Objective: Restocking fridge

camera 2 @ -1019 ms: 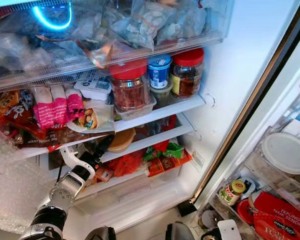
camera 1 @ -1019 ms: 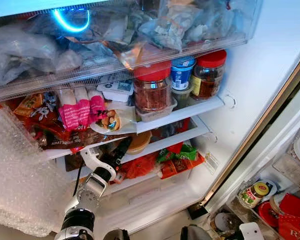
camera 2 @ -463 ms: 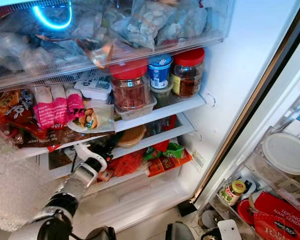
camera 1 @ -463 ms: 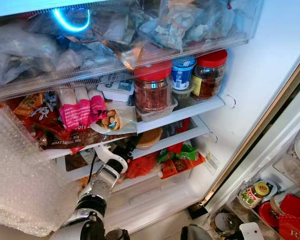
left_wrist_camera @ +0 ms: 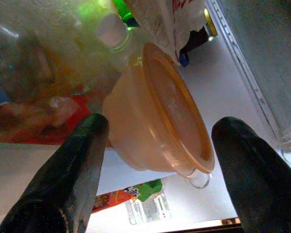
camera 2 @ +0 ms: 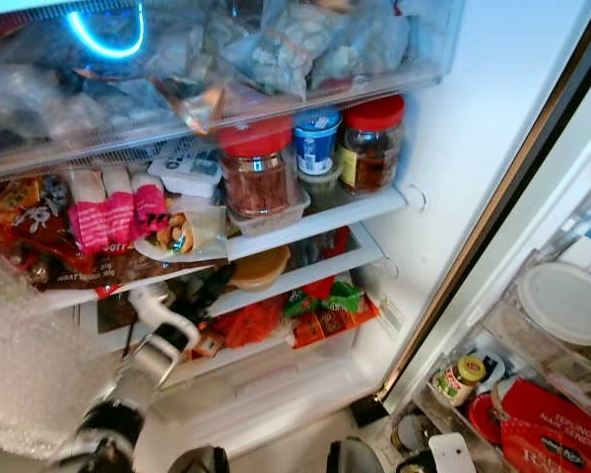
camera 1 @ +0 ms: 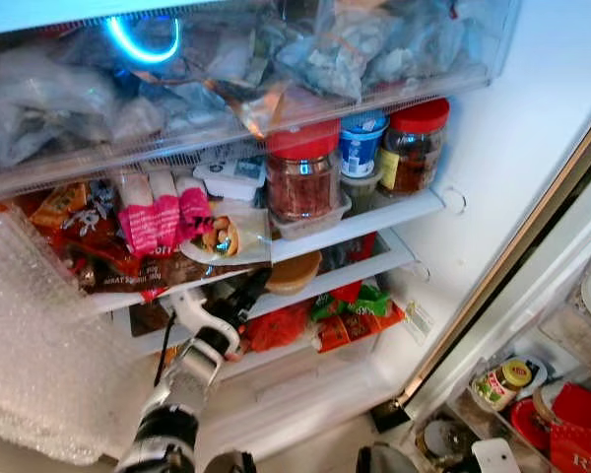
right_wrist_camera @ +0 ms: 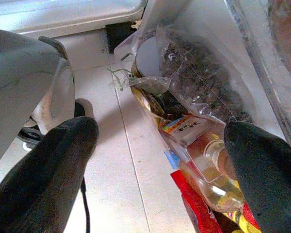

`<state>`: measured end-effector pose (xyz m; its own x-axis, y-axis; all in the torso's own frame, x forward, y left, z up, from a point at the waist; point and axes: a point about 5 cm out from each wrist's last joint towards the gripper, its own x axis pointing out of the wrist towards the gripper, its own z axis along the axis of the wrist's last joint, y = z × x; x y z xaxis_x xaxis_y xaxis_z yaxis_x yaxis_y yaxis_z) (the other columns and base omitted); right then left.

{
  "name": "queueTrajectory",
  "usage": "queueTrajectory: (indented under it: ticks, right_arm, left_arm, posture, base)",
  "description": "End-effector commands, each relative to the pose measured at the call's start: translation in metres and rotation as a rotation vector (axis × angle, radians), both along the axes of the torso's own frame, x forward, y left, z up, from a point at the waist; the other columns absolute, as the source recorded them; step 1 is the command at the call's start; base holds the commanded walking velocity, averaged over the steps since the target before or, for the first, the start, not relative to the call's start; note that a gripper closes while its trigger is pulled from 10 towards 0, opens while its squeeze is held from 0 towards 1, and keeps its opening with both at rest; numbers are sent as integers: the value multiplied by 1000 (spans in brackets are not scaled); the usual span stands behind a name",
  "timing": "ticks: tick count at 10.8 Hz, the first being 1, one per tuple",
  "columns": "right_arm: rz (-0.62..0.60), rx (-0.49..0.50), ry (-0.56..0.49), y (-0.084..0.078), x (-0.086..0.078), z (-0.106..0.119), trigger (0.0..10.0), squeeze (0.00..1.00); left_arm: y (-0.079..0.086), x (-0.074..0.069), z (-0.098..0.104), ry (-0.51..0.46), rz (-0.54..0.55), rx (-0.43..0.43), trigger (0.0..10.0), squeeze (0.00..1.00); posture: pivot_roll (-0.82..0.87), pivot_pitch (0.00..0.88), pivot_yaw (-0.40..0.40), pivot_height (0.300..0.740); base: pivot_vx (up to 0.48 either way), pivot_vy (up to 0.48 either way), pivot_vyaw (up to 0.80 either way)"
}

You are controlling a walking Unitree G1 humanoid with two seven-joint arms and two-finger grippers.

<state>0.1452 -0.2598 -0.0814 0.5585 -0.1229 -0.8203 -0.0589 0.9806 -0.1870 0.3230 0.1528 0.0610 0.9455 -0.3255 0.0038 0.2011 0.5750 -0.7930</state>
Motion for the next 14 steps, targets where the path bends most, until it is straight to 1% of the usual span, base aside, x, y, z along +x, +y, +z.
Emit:
queueTrajectory:
  ticks: [1, 2, 4, 5, 6, 8, 9, 10, 11, 12, 13, 14]
  right_arm:
    - [17, -6, -10, 0, 2, 1, 10000, 0]
    - [16, -6, -10, 0, 1, 1, 10000, 0]
    - [17, -3, -6, 1, 0, 0, 10000, 0]
    - [18, -3, -3, 1, -1, 0, 10000, 0]
    - [20, -3, -1, 1, -1, 0, 10000, 0]
    - [19, -2, 2, 1, -2, -1, 10000, 0]
    - [16, -1, 2, 1, -2, -1, 10000, 0]
    - [14, -1, 2, 1, -2, -1, 10000, 0]
    - [14, 0, 3, 0, -2, -1, 10000, 0]
    - [14, 1, 3, 0, -1, 0, 10000, 0]
    - [16, 0, 3, 0, -1, 0, 10000, 0]
    - [14, 1, 2, 0, -1, 0, 10000, 0]
  left_arm:
    - [1, -2, 4, -19, -19, 4, 10000, 0]
    - [2, -7, 5, -36, -40, 41, 10000, 0]
    - [7, -22, 6, -73, -70, 223, 10000, 0]
    - [8, -31, 7, -113, -84, 400, 10000, 0]
    - [4, -39, 9, -148, -112, 531, 10000, 0]
    - [0, -51, 7, -166, -91, 670, 10000, 0]
    - [3, -57, 3, -173, -61, 791, 10000, 0]
    - [12, -61, 0, -173, 9, 903, 10000, 0]
    - [20, -66, -3, -177, 57, 1016, 10000, 0]
    - [29, -68, -9, -141, 117, 1083, 10000, 0]
    - [31, -69, -12, -139, 136, 1097, 10000, 0]
    - [29, -70, -16, -122, 145, 1065, 10000, 0]
  posture:
    - [-32, 27, 8, 651]
    - [-32, 22, 12, 651]
    - [-25, 14, 16, 651]
    - [-19, 13, 15, 651]
    - [-15, 12, 16, 651]
    - [-15, 14, 18, 651]
    - [-12, 28, 17, 651]
    - [-7, 39, 16, 651]
    - [-7, 47, 15, 651]
    - [-3, 54, 10, 651]
    - [-6, 57, 9, 651]
    - [-6, 57, 9, 651]
  base:
    - [0, 0, 0]
    - [0, 0, 0]
    - [0, 0, 0]
    - [0, 0, 0]
    - [0, 0, 0]
    - [0, 0, 0]
    - [0, 0, 0]
    - [0, 0, 0]
    - [0, 0, 0]
    - [0, 0, 0]
    - [0, 0, 0]
    - [0, 0, 0]
